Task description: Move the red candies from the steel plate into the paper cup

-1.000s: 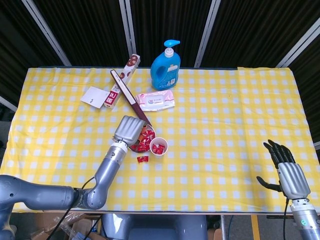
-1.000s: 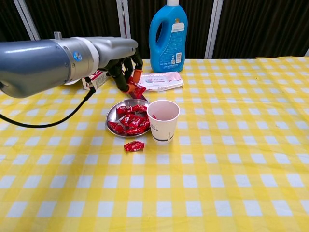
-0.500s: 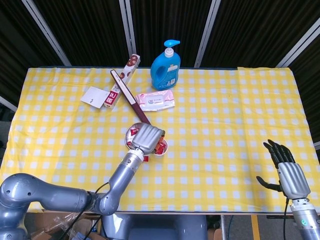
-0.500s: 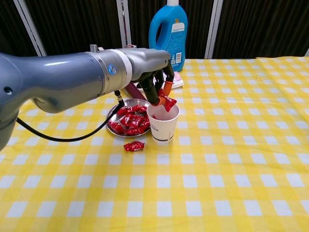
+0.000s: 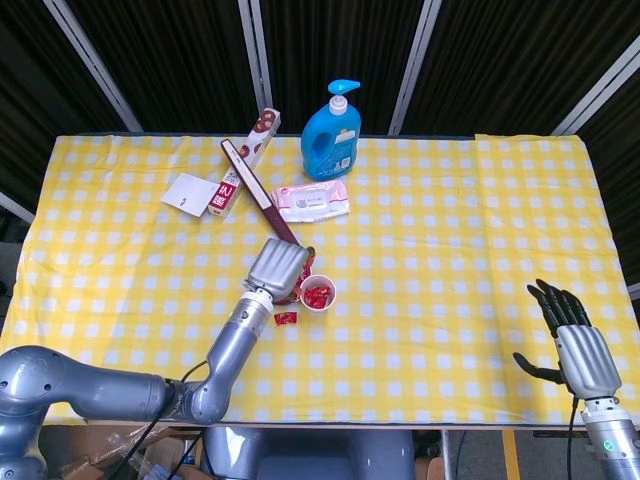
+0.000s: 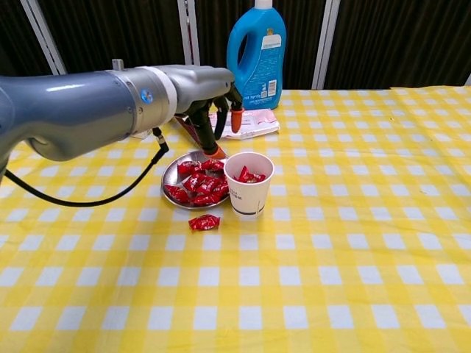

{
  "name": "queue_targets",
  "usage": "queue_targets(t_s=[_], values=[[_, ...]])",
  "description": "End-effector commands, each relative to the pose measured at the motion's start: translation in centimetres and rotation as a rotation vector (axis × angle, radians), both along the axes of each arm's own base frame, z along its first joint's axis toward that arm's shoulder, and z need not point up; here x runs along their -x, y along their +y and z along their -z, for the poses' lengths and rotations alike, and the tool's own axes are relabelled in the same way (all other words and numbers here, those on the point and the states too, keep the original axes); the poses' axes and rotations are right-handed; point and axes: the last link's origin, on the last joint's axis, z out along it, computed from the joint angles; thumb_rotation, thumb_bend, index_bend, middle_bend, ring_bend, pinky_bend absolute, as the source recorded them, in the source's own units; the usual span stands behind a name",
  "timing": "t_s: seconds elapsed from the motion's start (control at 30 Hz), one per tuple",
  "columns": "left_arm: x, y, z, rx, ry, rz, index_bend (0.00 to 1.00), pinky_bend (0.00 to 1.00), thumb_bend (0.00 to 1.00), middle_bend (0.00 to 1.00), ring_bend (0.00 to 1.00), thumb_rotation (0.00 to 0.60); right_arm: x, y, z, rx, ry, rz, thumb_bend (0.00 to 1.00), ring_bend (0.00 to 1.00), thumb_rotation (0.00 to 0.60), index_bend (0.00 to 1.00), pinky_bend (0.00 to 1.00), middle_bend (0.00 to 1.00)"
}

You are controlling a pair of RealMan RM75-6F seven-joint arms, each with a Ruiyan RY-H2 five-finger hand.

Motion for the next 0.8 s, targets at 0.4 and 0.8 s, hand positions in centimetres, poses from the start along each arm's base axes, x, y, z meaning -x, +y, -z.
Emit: queue_targets(t_s=[0.4, 0.8], values=[[5.3, 1.7, 0.2, -0.016, 0.170, -0.106, 0.26, 0.90, 0.20, 0.31, 0.81, 0.600, -0.1, -0.1, 0.2, -0.007, 0.001, 0.000, 0.28, 0.00, 0.600, 0.00, 0.00, 0.00], [5.6, 2.7, 2.6, 0.015, 0.229, -0.121, 0.25, 0.90, 0.20, 0.29, 0.81, 0.600, -0.1, -0.2, 0.1, -0.013, -0.010, 0.007, 0.28, 0.00, 0.600, 0.00, 0.00, 0.00]])
